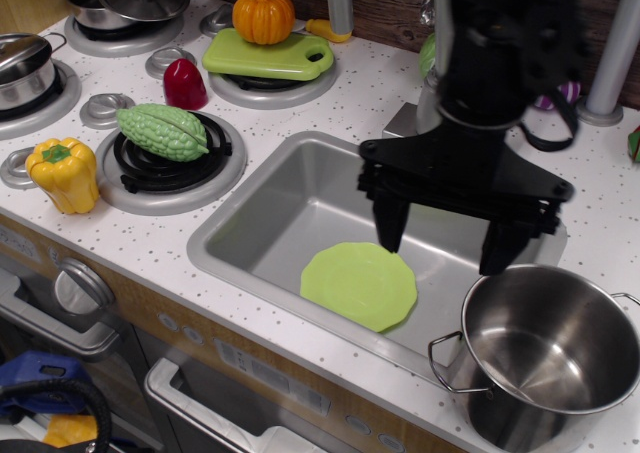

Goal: Put pot in sink

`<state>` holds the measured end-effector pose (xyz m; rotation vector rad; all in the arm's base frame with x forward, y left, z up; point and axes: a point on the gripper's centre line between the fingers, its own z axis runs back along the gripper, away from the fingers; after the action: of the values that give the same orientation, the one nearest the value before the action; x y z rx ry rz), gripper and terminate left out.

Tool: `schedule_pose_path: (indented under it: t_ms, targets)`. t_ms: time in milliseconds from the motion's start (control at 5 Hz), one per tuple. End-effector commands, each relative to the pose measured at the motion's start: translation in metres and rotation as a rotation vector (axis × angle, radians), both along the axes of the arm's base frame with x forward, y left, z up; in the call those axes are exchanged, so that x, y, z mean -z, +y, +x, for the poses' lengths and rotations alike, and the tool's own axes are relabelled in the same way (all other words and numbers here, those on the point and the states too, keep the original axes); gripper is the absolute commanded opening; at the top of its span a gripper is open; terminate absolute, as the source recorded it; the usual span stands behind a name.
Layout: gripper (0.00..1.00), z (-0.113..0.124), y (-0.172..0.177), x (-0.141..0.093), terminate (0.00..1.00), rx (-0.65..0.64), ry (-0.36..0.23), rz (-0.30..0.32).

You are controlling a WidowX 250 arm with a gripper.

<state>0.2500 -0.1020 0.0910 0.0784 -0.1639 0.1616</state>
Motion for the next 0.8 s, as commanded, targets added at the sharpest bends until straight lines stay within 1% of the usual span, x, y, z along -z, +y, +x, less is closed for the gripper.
schedule_pose_path:
  t_ms: [0, 600]
  targets:
    - [1.00, 0.005, -0.014, 0.001, 0.00, 0.125, -0.040, 0.017]
    - [1.00, 0.000, -0.016, 0.040, 0.00, 0.115, -0.151, -0.074]
